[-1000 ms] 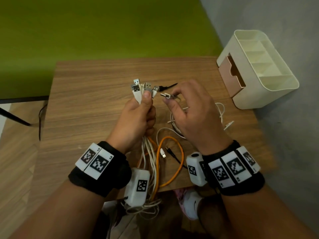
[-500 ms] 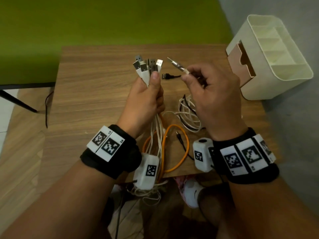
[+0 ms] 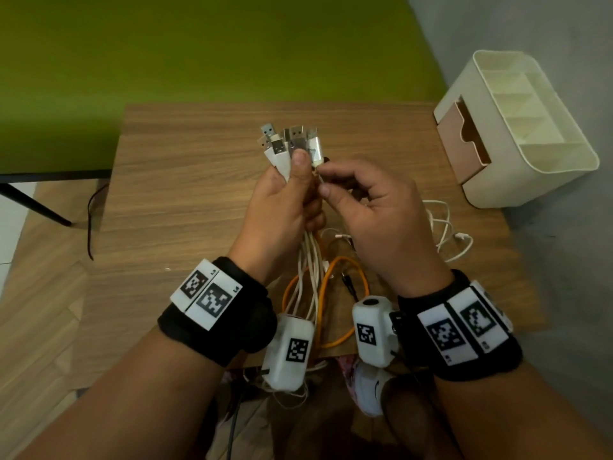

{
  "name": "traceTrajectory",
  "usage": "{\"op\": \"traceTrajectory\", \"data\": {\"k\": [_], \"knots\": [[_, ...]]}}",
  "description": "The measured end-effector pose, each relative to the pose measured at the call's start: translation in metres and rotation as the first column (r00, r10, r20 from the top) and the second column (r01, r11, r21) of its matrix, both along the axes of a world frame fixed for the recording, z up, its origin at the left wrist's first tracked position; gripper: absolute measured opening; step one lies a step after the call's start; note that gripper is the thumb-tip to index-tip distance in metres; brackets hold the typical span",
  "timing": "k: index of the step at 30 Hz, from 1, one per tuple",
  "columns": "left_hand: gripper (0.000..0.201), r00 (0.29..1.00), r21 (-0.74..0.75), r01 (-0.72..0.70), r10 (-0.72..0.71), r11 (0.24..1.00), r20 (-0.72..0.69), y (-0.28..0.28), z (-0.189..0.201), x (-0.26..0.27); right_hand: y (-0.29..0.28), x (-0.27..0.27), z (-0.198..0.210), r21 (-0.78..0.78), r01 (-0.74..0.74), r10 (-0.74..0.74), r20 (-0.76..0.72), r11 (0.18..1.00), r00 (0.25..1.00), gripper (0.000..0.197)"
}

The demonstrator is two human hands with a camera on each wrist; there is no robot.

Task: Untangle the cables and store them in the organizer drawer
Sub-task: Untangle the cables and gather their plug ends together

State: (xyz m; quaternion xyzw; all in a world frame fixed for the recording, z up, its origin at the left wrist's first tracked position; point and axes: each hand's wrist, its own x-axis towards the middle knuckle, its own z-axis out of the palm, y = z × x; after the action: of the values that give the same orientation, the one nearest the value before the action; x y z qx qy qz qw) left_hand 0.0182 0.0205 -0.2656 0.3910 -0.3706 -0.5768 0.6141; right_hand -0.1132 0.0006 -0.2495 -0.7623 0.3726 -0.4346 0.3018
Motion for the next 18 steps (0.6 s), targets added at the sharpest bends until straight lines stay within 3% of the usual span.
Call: {"op": "traceTrajectory", "data": {"k": [9,13,18], "knots": [[0.024,0.997,0.003,-0.016,0.016,1.0,-0.074,0.001,0.004,0.013,0.0,-0.003,0.003,0.162,-0.125,0.113,0.084,0.979,0.99,0.03],[0.028,0.992,0.007,-0.029,0.03,1.0,-0.126,0.001,0.004,0.014,-0.003,-0.006,-0.002,0.036,-0.019,0.023,-0.11,0.999,0.994,0.017],[0.031,0.989,0.095,-0.127,0.133,0.987,-0.066,0.0,0.004,0.018,-0.012,-0.012,-0.02,-0.089,-0.049,0.016,-0.337,0.995,0.941,0.019]]}}
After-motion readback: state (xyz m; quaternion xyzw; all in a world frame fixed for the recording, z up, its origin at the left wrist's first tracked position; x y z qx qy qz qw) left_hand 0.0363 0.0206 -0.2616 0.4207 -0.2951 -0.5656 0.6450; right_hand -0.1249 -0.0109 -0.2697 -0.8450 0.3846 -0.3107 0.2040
